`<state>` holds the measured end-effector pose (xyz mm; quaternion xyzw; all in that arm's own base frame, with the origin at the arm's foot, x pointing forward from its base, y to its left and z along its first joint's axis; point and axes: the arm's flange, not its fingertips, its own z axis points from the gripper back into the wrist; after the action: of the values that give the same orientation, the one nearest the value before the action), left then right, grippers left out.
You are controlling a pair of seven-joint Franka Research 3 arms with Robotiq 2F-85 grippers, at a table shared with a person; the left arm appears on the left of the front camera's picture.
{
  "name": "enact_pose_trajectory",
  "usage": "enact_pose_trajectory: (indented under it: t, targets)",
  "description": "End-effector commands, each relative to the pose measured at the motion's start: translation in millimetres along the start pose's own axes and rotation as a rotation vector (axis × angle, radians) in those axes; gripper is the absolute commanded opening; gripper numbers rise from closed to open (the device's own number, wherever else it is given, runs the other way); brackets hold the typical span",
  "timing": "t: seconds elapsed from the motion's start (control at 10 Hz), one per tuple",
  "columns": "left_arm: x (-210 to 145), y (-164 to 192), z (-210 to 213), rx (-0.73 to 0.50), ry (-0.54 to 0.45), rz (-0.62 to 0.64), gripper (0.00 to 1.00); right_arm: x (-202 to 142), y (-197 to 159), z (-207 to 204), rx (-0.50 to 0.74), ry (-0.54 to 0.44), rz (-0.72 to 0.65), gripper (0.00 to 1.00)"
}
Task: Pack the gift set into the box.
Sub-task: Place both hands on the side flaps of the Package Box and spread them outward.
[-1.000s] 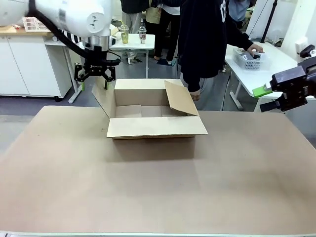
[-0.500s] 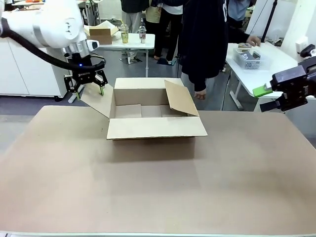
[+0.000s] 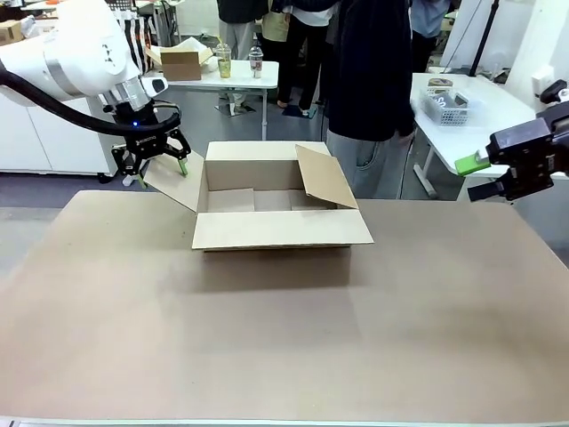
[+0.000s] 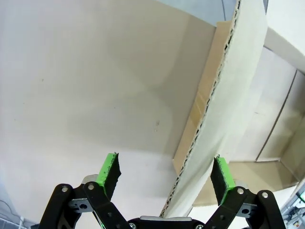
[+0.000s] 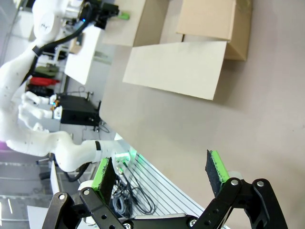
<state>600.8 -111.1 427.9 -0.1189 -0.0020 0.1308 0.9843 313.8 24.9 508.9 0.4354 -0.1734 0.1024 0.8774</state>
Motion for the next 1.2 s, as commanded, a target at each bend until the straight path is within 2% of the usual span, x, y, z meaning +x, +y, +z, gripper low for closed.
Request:
enact_pose_trajectory:
  t: [0.0, 0.2, 0.3, 0.4, 0.6, 0.7, 0.8, 0.9, 1.0, 1.1]
  targets:
    - [2, -4, 2, 0.04, -0.017, 0.021, 1.0, 3, 0, -2, 0.021, -0.013, 0.025, 1.0]
    - [2, -4, 2, 0.04, -0.017, 0.021, 1.0, 0, 0, 0, 0.0, 0.0, 0.0, 1.0]
    - [2, -4, 2, 0.04, -0.017, 0.021, 1.0, 14, -2, 3, -0.083, -0.129, -0.041, 1.0]
    - [2, -4, 2, 0.04, -0.017, 0.021, 1.0, 40, 8, -24, -0.232, -0.134, -0.05, 1.0]
    - [2, -4, 2, 0.04, -0.017, 0.021, 1.0, 81, 46, -82, -0.385, -0.057, 0.052, 1.0]
    - [2, -4, 2, 0.04, -0.017, 0.021, 1.0, 95, 63, -113, -0.532, -0.027, 0.101, 1.0]
    - [2, -4, 2, 0.04, -0.017, 0.021, 1.0, 107, 77, -151, -0.624, 0.032, 0.183, 1.0]
    - [2, -4, 2, 0.04, -0.017, 0.021, 1.0, 109, 88, -181, -0.72, 0.044, 0.257, 1.0]
    - [2, -4, 2, 0.04, -0.017, 0.021, 1.0, 101, 96, -208, -0.728, 0.105, 0.326, 1.0]
    - [2, -4, 2, 0.04, -0.017, 0.021, 1.0, 95, 88, -187, -0.673, 0.048, 0.358, 1.0]
